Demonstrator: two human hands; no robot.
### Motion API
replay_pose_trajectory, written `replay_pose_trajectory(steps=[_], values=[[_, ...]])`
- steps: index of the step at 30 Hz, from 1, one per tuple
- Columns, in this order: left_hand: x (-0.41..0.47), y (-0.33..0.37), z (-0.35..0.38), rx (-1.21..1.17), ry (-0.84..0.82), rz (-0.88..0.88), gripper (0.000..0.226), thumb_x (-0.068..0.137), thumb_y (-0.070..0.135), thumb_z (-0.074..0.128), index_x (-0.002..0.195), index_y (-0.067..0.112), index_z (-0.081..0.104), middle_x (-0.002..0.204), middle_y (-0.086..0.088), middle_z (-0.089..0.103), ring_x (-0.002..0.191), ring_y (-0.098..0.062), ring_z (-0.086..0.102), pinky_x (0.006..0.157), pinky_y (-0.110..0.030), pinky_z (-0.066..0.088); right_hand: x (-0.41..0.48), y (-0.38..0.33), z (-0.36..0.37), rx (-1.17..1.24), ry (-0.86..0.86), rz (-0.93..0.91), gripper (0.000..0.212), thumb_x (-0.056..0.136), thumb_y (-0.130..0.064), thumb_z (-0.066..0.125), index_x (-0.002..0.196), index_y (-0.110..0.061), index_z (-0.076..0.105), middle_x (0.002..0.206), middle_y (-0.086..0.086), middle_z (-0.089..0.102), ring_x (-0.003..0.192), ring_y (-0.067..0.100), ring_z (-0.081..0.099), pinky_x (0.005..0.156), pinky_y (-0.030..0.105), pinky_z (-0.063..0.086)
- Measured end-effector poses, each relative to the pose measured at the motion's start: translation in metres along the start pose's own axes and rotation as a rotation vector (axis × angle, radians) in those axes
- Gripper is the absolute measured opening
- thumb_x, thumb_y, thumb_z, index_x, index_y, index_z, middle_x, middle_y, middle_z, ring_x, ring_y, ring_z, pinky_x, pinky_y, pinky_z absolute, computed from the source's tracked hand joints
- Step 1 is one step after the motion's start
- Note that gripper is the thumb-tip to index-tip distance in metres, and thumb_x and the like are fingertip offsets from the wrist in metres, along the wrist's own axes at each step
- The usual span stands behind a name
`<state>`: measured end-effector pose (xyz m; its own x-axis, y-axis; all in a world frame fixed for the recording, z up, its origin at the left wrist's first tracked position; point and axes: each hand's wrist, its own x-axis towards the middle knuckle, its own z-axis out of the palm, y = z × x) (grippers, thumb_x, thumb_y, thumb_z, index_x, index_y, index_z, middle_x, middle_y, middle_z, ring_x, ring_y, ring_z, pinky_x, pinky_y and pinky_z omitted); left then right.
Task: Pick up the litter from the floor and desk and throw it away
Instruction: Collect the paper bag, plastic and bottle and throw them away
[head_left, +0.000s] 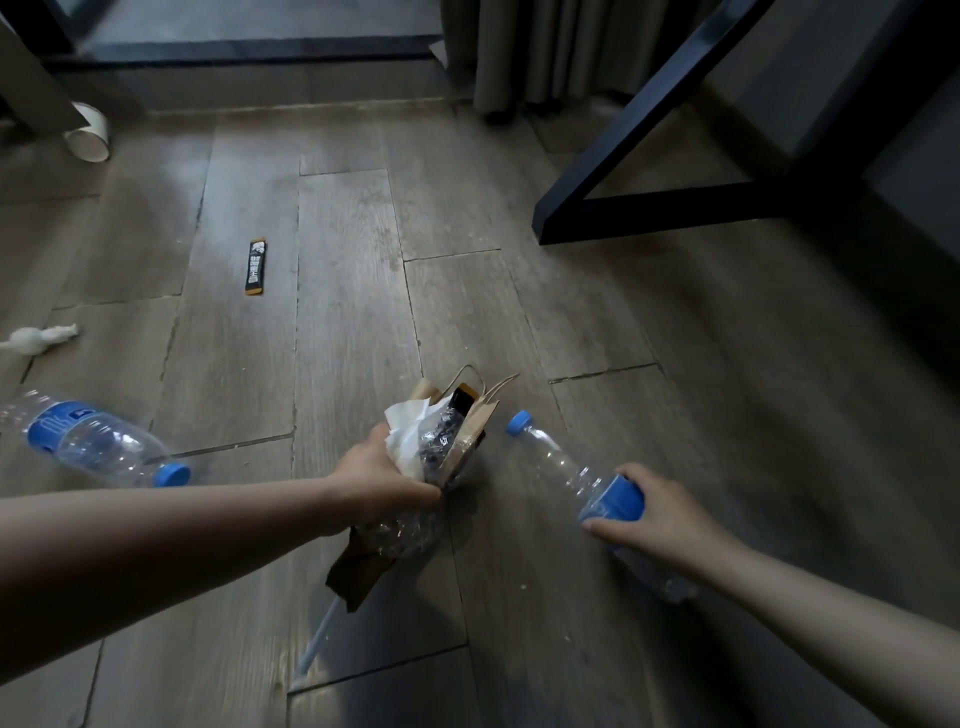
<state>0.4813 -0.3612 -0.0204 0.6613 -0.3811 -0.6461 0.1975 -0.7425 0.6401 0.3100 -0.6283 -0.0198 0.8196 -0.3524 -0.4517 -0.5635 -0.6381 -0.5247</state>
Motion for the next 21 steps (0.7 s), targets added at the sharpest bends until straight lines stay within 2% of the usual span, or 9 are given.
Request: replay_pose_trajectory(steps=[3,6,8,12,14,17,21], values=[[0.009,0.01,-0.004,-0.038,0.017,0.01,0.094,0.062,0.024,0.085,0.139,0.021,0.031,0.106,-0.005,0.059,0.092,-0.021,0.064,0.07,-0.032,0.058,0.013,0.002,-0.004,0.079,0.068,0.042,0.053,0.064,-0.054,0.08,0.103,-0.031,0.053,0.088,-0.012,0.061,0.076,0.004,0.06,0.061,0.022,0.047],[0.021,0.021,-0.008,-0.091,0.013,0.003,0.092,0.065,0.024,0.084,0.14,0.022,0.03,0.106,-0.003,0.058,0.091,-0.019,0.063,0.061,-0.024,0.053,0.027,0.002,-0.003,0.149,0.098,0.04,0.045,0.062,-0.054,0.08,0.092,-0.032,0.053,0.085,-0.009,0.063,0.074,0.007,0.062,0.063,0.027,0.053],[0.028,0.028,-0.009,-0.132,0.016,-0.013,0.089,0.066,0.024,0.084,0.138,0.022,0.032,0.104,-0.001,0.058,0.09,-0.017,0.062,0.06,-0.022,0.051,0.036,0.0,-0.003,0.181,0.117,0.04,0.044,0.061,-0.054,0.08,0.088,-0.033,0.053,0.082,-0.009,0.063,0.071,0.005,0.062,0.06,0.022,0.051],[0.048,0.038,-0.009,-0.221,0.031,-0.022,0.085,0.067,0.021,0.084,0.137,0.024,0.036,0.106,-0.004,0.062,0.091,-0.02,0.065,0.065,-0.026,0.054,0.061,-0.01,-0.004,0.25,0.139,0.039,0.048,0.062,-0.056,0.079,0.096,-0.031,0.056,0.086,-0.008,0.065,0.073,0.003,0.062,0.051,0.014,0.044],[0.061,0.041,-0.009,-0.27,0.026,-0.041,0.086,0.068,0.021,0.083,0.139,0.024,0.034,0.11,-0.006,0.061,0.094,-0.022,0.064,0.07,-0.03,0.055,0.075,-0.015,-0.002,0.299,0.143,0.045,0.052,0.063,-0.056,0.078,0.102,-0.03,0.056,0.09,-0.008,0.064,0.078,0.006,0.063,0.055,0.017,0.047],[0.073,0.043,-0.01,-0.351,0.035,-0.071,0.083,0.071,0.019,0.081,0.139,0.022,0.035,0.107,-0.006,0.062,0.091,-0.021,0.065,0.065,-0.028,0.054,0.087,-0.02,-0.002,0.365,0.136,0.069,0.056,0.063,-0.058,0.076,0.106,-0.03,0.055,0.092,-0.01,0.063,0.082,0.007,0.063,0.065,0.025,0.051],[0.065,0.043,-0.009,-0.493,0.078,-0.15,0.076,0.071,0.015,0.082,0.135,0.017,0.041,0.108,-0.011,0.065,0.091,-0.026,0.068,0.068,-0.033,0.055,0.075,-0.026,-0.003,0.461,0.13,0.142,0.063,0.057,-0.063,0.075,0.107,-0.028,0.058,0.091,-0.008,0.068,0.08,0.005,0.066,0.067,0.025,0.051]])
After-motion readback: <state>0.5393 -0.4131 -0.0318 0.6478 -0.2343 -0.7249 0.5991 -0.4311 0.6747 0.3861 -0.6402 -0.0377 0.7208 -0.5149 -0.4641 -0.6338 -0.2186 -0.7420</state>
